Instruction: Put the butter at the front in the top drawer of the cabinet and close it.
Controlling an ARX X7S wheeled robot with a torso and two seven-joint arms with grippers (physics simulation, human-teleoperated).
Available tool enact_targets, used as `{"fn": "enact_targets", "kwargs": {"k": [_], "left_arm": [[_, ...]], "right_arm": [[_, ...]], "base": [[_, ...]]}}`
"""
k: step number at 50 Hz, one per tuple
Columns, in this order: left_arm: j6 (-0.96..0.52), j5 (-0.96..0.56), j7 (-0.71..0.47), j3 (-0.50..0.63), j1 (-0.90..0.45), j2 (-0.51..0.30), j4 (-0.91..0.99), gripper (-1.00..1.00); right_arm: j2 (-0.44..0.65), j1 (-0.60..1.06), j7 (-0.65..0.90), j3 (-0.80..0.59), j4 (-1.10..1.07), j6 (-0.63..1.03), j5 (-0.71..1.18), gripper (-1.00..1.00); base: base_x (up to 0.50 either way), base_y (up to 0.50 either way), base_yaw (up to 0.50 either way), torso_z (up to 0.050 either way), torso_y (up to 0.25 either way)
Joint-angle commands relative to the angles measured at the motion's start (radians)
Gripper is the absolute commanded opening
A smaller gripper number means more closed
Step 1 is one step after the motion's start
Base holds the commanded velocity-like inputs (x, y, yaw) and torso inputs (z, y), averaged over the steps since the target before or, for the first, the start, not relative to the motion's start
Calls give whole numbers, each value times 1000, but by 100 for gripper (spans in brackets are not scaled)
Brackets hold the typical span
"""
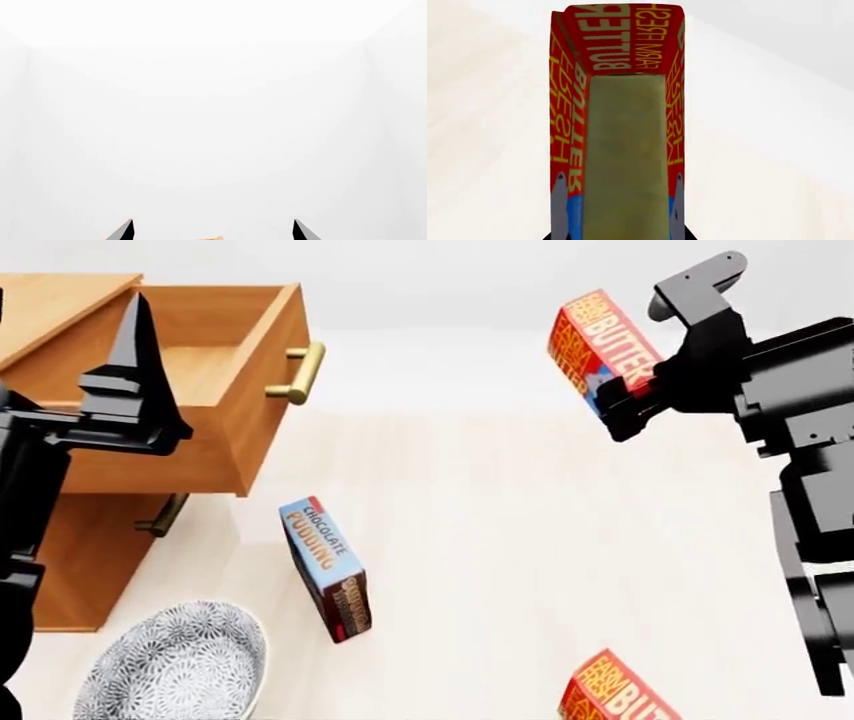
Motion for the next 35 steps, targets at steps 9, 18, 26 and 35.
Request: {"fn": "enact_targets", "kwargs": {"k": [9,18,26,35], "left_arm": [[2,-2,-5,4,0,-28,36,100],[63,106,-4,114,46,-127,112,100],[119,318,108,550,-331,-277,-169,100],[344,448,252,795,-560,-327,-425,100]], "right_arm": [[82,-9,45,94,-398,134,29,-100],[164,-56,28,47,-794,224,4,-100],[214,-67,48,-19,-955,204,-59,-100],[222,-81,166,-35,-973,59,-136,-100]], "base": [[0,0,0,-7,83],[0,0,0,0,0],[0,0,0,0,0],[0,0,0,0,2]]}}
